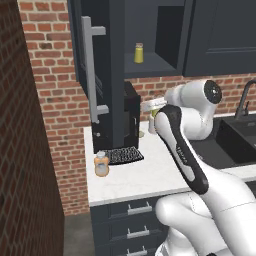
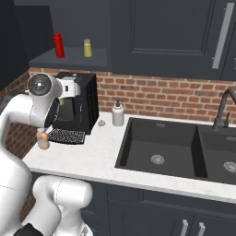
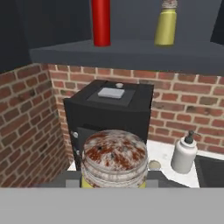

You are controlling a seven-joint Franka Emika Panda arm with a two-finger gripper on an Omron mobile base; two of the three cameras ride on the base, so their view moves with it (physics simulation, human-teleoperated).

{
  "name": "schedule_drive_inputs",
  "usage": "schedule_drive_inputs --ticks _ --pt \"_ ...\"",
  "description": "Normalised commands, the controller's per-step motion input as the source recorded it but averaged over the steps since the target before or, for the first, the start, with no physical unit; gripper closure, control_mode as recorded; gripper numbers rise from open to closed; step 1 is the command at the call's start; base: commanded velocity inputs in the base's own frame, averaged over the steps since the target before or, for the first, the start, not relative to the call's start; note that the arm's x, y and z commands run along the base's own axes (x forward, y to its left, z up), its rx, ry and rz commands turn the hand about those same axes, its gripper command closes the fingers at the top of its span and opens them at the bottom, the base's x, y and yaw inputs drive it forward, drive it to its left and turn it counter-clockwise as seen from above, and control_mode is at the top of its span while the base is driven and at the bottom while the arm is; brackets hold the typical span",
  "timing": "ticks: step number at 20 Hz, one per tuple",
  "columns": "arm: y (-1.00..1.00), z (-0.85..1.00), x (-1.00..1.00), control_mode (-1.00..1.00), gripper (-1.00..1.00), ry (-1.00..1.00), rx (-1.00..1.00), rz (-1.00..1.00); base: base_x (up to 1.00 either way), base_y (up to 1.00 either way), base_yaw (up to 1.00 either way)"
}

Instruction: Put the shaker and condiment bottle from the counter next to their counterparts in the cabinet.

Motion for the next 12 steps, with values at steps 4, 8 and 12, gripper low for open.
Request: schedule_drive_inputs --ticks 4,8,12 --pt "0.0 0.84 0.0 -1.0 1.0 -0.12 -0.08 -0.2 0.0 0.0 0.0" --pt "0.0 0.84 0.0 -1.0 1.0 -0.05 -0.05 -0.22 0.0 0.0 0.0" --pt "-0.02 0.51 0.0 -1.0 1.0 -0.07 -0.01 -0.25 0.0 0.0 0.0"
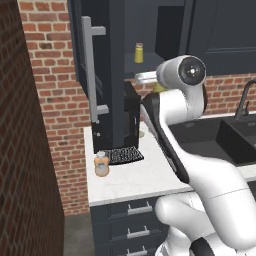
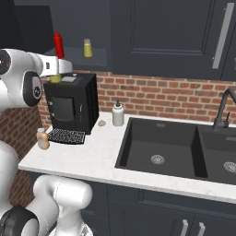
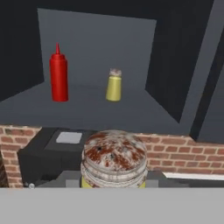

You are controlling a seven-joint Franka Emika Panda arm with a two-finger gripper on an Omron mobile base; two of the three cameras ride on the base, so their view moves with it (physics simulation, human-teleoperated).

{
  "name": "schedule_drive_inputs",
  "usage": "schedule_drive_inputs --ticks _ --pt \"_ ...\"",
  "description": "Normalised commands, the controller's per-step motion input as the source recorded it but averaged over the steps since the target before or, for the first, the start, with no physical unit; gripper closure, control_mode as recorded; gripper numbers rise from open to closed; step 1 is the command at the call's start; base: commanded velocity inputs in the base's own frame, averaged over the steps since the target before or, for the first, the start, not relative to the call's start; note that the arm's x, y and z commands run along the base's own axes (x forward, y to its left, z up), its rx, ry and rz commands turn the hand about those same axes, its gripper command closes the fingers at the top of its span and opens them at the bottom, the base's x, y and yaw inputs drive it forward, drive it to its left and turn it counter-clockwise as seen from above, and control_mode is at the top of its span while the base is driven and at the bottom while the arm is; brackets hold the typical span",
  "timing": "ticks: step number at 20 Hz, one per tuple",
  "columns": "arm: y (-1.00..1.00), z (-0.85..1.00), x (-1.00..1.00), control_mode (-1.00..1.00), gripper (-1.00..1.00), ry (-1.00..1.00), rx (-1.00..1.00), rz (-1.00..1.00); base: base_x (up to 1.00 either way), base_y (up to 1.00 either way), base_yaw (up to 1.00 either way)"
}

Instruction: Put the shaker and condiment bottle from the counter next to their counterparts in the cabinet.

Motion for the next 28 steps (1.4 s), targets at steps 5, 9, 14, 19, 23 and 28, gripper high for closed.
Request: schedule_drive_inputs --ticks 5,9,14,19,23,28 --pt "-0.08 0.22 0.0 -1.0 1.0 -0.1 0.0 -0.17 0.0 0.0 0.0" --pt "0.0 0.0 0.04 -1.0 1.0 -0.12 0.0 0.0 0.0 0.0 0.0" --pt "-0.21 0.09 0.31 -1.0 1.0 -0.08 0.05 0.0 0.0 0.0 0.0" --pt "-0.2 0.16 0.32 -1.0 1.0 -0.01 0.04 0.03 0.0 0.0 0.0" --pt "-0.03 0.17 0.22 -1.0 1.0 0.0 0.0 0.01 0.0 0.0 0.0" --pt "0.0 0.23 0.25 -1.0 1.0 0.0 0.0 0.0 0.0 0.0 0.0"
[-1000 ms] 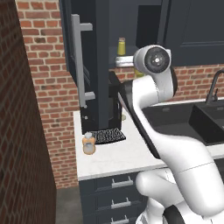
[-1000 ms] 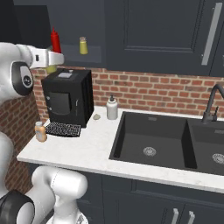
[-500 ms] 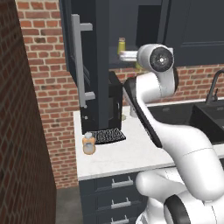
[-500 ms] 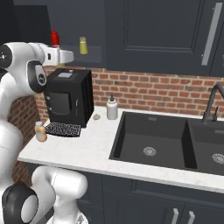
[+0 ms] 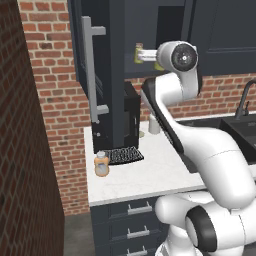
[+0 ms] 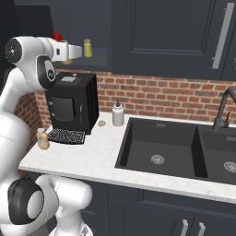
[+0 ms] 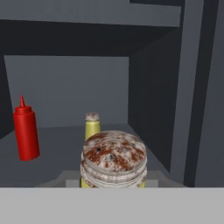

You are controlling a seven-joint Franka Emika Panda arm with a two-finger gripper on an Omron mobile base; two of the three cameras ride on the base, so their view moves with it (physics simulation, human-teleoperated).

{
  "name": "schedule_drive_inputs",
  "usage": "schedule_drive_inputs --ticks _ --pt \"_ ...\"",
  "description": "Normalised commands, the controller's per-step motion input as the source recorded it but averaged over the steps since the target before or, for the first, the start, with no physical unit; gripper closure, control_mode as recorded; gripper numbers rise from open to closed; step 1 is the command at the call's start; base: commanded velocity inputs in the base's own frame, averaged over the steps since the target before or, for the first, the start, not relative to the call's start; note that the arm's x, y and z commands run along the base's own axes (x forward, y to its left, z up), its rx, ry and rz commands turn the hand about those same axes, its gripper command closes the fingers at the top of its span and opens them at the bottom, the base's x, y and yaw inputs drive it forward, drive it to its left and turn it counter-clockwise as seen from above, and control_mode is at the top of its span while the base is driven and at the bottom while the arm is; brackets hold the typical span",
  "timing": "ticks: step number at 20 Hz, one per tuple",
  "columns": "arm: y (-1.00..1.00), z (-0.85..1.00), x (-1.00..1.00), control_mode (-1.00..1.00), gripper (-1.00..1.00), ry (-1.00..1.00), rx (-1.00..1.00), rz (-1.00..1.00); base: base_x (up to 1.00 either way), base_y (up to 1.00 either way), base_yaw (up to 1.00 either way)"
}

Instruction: Put the shaker and condiment bottle from the counter next to their counterparts in the cabinet.

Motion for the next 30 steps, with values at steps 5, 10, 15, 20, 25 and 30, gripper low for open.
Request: schedule_drive_inputs --ticks 5,10,15,20,25,30 --pt "-0.1 -0.05 0.08 -1.0 1.0 0.0 0.0 0.0 0.0 0.0 0.0" --pt "-0.37 -0.23 0.42 -1.0 1.0 0.0 0.0 0.0 0.0 0.0 0.0" --pt "-0.1 -0.09 0.37 -1.0 1.0 0.0 0.0 0.0 0.0 0.0 0.0" --pt "0.0 0.01 0.36 -1.0 1.0 0.0 0.0 0.0 0.0 0.0 0.0" --pt "0.0 0.01 0.34 -1.0 1.0 0.0 0.0 -0.01 0.0 0.0 0.0" --pt "0.04 0.0 0.25 -1.0 1.0 0.0 0.0 -0.07 0.0 0.0 0.0"
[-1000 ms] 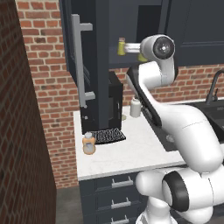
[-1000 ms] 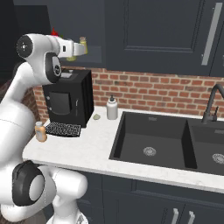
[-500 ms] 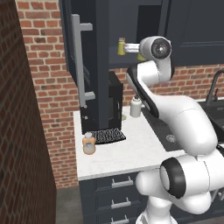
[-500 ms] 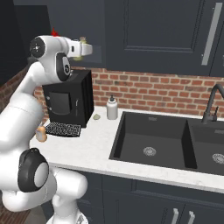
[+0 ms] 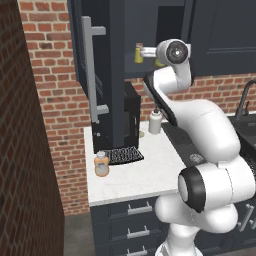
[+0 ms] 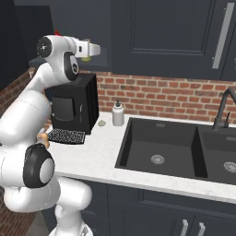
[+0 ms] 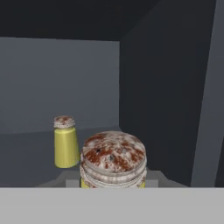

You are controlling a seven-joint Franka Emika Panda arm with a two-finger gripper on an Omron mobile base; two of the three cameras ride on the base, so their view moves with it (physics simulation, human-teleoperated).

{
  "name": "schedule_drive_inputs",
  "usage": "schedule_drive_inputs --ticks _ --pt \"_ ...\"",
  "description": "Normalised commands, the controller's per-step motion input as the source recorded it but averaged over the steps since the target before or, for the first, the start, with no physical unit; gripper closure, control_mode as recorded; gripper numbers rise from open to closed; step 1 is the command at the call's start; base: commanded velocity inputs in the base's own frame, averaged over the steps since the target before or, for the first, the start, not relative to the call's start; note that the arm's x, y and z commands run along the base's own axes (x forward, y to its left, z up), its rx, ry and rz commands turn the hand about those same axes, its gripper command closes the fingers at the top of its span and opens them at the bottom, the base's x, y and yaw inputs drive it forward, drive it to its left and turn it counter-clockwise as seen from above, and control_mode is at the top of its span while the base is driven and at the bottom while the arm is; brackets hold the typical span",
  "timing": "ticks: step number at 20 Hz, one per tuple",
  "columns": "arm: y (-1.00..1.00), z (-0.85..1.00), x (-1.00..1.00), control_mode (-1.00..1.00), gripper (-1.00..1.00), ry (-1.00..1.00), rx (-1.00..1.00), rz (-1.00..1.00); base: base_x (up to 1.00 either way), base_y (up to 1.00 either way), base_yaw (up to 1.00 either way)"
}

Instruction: Put the shaker and condiment bottle from the counter next to their counterparts in the cabinet.

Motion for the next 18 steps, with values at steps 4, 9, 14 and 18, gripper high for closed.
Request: schedule_drive_inputs --ticks 4,9,14,18 --pt "0.03 0.0 0.25 -1.0 1.0 0.0 0.0 -0.06 0.0 0.0 0.0" --pt "0.04 0.0 0.16 -1.0 1.0 0.01 0.03 -0.04 0.0 0.0 0.0" --pt "0.0 -0.01 0.03 -1.0 1.0 0.06 0.06 0.0 0.0 0.0 0.0" --pt "0.0 0.0 0.0 -1.0 1.0 0.02 0.01 0.0 0.0 0.0 0.0"
